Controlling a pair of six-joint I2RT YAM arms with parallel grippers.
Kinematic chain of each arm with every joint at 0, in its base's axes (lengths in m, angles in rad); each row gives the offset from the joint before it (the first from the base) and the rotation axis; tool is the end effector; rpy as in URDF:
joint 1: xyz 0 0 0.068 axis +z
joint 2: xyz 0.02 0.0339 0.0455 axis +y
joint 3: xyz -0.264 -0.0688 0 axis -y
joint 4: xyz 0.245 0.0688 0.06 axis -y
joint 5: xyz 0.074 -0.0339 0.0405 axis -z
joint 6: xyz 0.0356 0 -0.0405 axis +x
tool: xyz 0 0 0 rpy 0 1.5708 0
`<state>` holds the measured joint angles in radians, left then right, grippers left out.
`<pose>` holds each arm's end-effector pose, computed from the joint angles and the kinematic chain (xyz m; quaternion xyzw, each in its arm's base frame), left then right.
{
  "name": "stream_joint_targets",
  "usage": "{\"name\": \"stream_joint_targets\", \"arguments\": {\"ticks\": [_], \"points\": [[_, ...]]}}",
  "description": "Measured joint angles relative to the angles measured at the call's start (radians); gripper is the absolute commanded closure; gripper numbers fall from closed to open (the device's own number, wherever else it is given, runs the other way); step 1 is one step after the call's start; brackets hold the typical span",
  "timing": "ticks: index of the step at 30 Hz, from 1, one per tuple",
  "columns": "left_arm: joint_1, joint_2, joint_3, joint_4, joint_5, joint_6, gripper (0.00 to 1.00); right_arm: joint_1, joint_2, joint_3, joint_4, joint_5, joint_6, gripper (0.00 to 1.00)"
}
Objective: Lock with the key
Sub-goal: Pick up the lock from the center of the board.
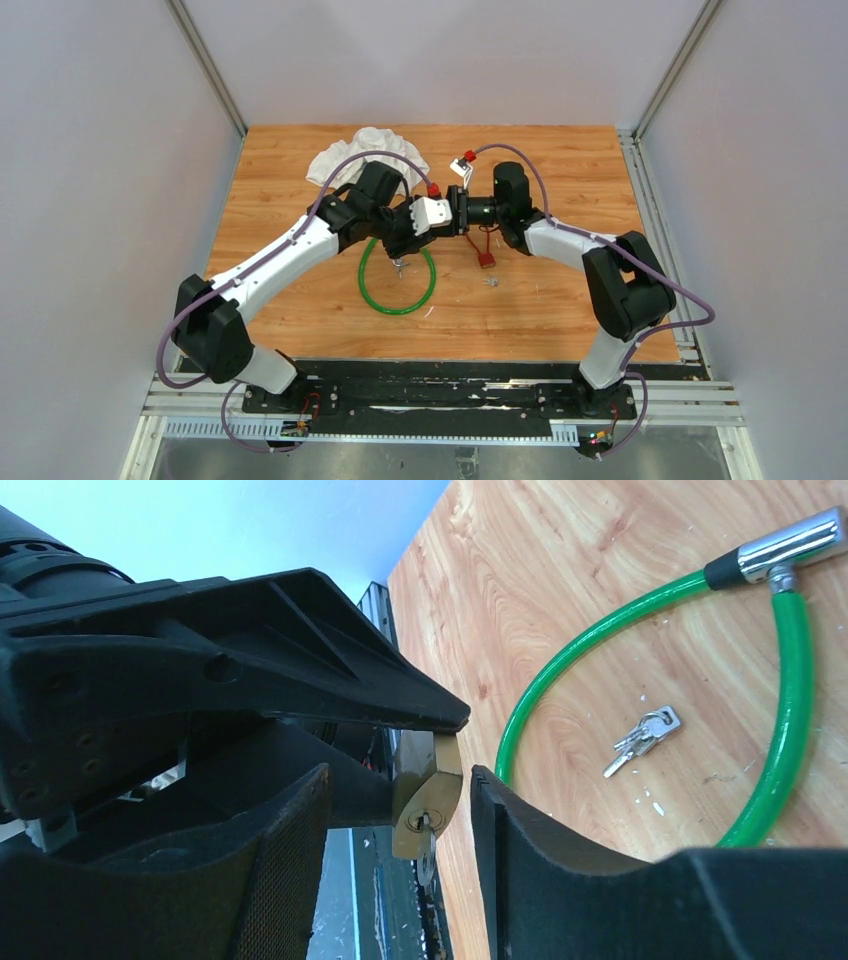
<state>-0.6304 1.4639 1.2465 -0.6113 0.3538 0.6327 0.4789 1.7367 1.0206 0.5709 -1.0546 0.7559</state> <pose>0.2485 -0.1966 0.3026 0.5931 0.7028 -0.1636 0.3571 0.3216 0.2019 0.2451 -0.2357 0.6929 0.6376 0.2404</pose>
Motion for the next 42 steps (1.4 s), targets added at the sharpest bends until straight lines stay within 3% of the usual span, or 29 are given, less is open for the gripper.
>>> {"name": "stream_joint_targets", "arguments": {"ticks": [8, 17, 27, 30, 36, 39, 42], "points": [[-0.019, -0.020, -0.017, 0.017, -0.044, 0.011, 1.00, 0.020, 0.017, 0.000, -0.011, -0.019, -0.013, 0.58], [-0.029, -0.039, -0.044, 0.035, -0.079, 0.017, 1.00, 0.040, 0.039, 0.001, -0.024, -0.023, -0.032, 0.60], [-0.039, -0.069, -0.070, 0.057, -0.089, 0.027, 1.00, 0.050, 0.055, 0.025, -0.027, -0.027, -0.037, 0.69], [-0.043, -0.070, -0.077, 0.060, -0.091, 0.031, 1.00, 0.052, 0.056, 0.035, -0.029, -0.026, -0.037, 0.76], [-0.048, -0.077, -0.084, 0.064, -0.102, 0.038, 1.00, 0.052, 0.058, 0.039, -0.049, -0.023, -0.029, 0.98], [-0.048, -0.077, -0.087, 0.073, -0.105, 0.038, 0.89, 0.051, 0.058, 0.055, -0.085, -0.023, -0.051, 0.99], [-0.048, -0.078, -0.089, 0.077, -0.110, 0.038, 0.59, 0.051, 0.057, 0.072, -0.131, -0.021, -0.088, 0.99]]}}
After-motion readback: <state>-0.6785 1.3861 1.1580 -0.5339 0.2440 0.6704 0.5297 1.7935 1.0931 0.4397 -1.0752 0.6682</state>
